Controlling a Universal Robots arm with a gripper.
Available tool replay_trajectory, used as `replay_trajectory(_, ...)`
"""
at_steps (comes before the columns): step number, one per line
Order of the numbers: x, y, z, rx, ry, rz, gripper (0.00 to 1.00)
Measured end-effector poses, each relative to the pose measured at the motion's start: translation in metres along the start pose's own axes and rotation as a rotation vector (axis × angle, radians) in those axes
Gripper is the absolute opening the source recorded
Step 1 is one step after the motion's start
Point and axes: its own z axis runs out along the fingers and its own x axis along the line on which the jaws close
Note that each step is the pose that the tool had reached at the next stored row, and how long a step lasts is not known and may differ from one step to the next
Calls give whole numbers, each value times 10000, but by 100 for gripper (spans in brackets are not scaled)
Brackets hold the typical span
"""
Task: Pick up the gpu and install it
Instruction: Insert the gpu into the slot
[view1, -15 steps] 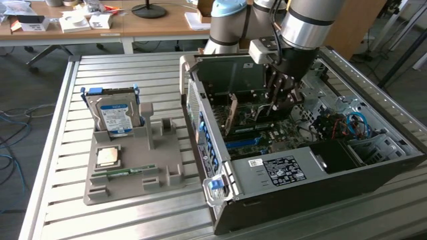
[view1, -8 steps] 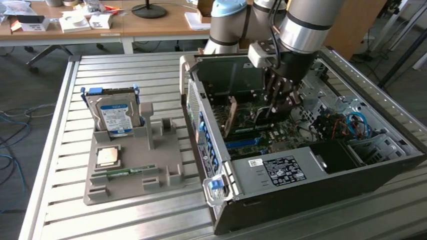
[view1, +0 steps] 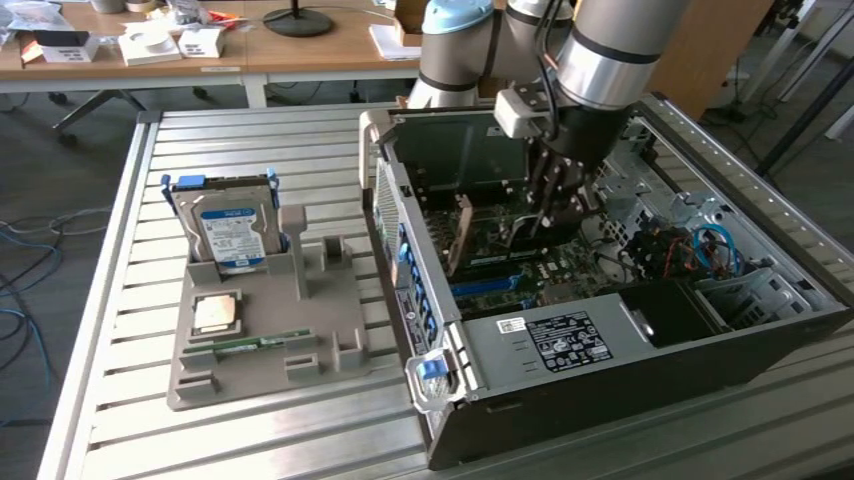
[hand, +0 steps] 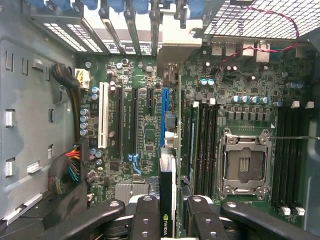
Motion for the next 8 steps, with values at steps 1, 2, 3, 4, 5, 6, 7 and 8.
replay_trajectory(1,2,3,3,0,1,1,26)
replay_trajectory(2,5,6,4,-1,1,0,26)
replay_trajectory(3,10,10,6,0,0,0,26)
replay_trajectory(4,17,15,7,0,0,0,26)
replay_trajectory(5,23,20,6,-1,1,-1,26)
replay_trajectory(6,30,25,7,0,0,0,26)
replay_trajectory(7,34,28,8,0,0,0,26)
replay_trajectory(8,35,30,8,0,0,-1,26)
